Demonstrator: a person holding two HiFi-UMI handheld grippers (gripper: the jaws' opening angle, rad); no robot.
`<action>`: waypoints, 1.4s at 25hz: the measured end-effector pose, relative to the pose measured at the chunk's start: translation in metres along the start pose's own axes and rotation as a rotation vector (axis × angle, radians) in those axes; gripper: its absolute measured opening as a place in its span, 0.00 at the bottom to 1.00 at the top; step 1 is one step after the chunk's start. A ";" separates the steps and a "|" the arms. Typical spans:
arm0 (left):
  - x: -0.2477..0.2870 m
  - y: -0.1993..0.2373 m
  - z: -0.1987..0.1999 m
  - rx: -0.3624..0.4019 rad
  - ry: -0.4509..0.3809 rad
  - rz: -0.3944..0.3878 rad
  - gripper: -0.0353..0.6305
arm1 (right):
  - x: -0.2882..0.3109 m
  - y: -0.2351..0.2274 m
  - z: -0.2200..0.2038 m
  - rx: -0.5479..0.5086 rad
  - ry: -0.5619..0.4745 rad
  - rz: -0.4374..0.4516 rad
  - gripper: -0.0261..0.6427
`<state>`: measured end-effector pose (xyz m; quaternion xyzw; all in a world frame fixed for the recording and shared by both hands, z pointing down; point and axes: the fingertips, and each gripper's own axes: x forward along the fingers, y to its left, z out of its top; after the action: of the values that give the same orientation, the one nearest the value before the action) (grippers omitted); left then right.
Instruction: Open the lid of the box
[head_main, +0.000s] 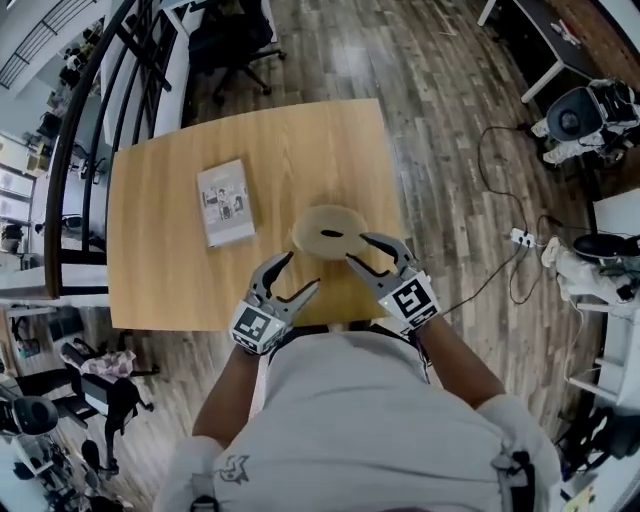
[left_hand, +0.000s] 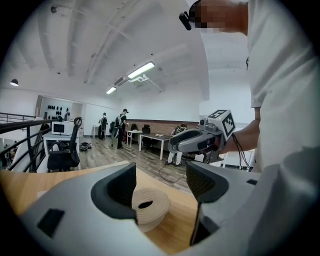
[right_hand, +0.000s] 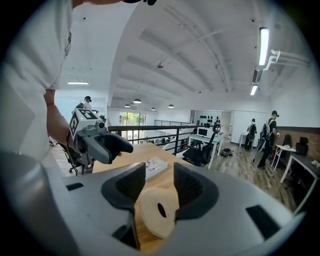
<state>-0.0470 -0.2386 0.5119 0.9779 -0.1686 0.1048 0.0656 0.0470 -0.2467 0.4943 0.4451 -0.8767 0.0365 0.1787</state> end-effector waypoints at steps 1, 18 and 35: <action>0.002 0.006 -0.004 0.001 0.009 -0.013 0.51 | 0.005 -0.002 -0.004 -0.006 0.017 -0.008 0.31; 0.029 0.081 -0.119 0.060 0.246 -0.174 0.54 | 0.077 -0.010 -0.100 -0.259 0.393 -0.041 0.33; 0.082 0.106 -0.233 0.207 0.455 -0.407 0.64 | 0.130 -0.016 -0.192 -0.352 0.629 0.014 0.37</action>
<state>-0.0508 -0.3249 0.7659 0.9446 0.0608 0.3219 0.0215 0.0432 -0.3132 0.7173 0.3686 -0.7746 0.0211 0.5135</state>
